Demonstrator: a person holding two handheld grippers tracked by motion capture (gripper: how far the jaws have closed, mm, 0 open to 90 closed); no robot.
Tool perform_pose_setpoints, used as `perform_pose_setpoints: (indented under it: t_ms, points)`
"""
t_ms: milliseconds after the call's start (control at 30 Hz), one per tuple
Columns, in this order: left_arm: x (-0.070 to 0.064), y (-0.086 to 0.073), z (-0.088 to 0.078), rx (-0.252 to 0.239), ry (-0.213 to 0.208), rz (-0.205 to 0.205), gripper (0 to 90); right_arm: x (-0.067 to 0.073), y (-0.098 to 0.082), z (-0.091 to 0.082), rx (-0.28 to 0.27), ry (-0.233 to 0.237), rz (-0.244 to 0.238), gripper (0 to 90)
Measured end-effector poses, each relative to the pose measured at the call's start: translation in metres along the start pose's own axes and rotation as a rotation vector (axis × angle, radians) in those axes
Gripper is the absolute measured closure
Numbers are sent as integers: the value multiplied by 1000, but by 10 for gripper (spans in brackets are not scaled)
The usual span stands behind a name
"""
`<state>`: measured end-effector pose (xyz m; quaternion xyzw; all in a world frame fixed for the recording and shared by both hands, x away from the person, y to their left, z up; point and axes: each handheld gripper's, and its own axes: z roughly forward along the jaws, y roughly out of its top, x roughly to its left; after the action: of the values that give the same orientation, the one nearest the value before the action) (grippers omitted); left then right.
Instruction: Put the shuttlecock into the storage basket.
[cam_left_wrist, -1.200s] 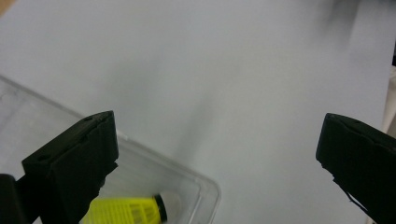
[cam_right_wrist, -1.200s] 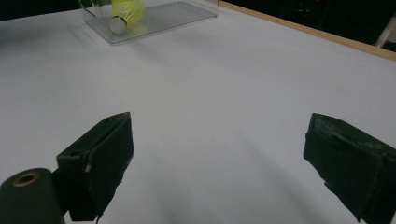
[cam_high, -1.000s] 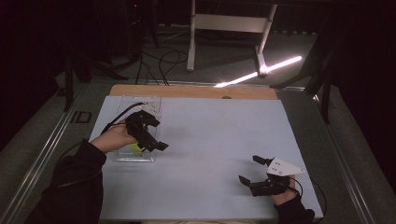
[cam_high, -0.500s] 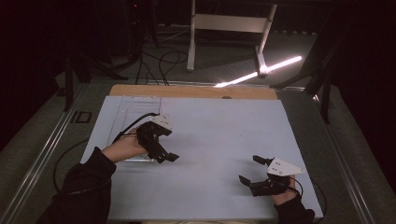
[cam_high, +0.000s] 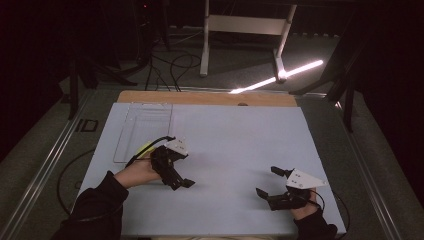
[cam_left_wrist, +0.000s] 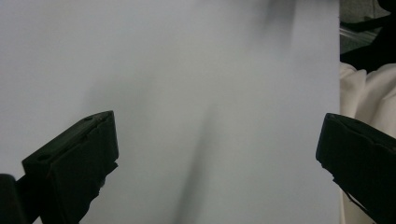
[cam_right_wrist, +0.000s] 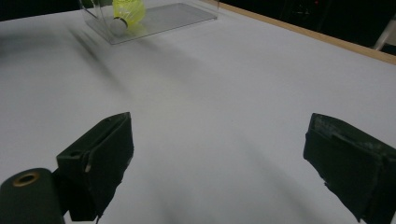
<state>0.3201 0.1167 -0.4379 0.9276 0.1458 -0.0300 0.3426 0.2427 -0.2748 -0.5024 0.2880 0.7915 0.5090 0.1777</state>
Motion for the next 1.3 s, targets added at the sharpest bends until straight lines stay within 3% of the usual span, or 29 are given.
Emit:
perform_pose_setpoints:
  t_ms: [300,700,900,1300]
  points:
    - [-9,-20,8,-23,-16,-15,0,0,0,0,-2,2,-2,85]
    - [-20,-56,12,-33,21,-45,0,0,0,0,-2,1,-4,85]
    - [-24,-73,10,-52,16,-77,0,1,1,0,-1,2,-7,85]
    - [-29,-101,2,-128,74,-152,0,1,0,0,0,2,-3,85]
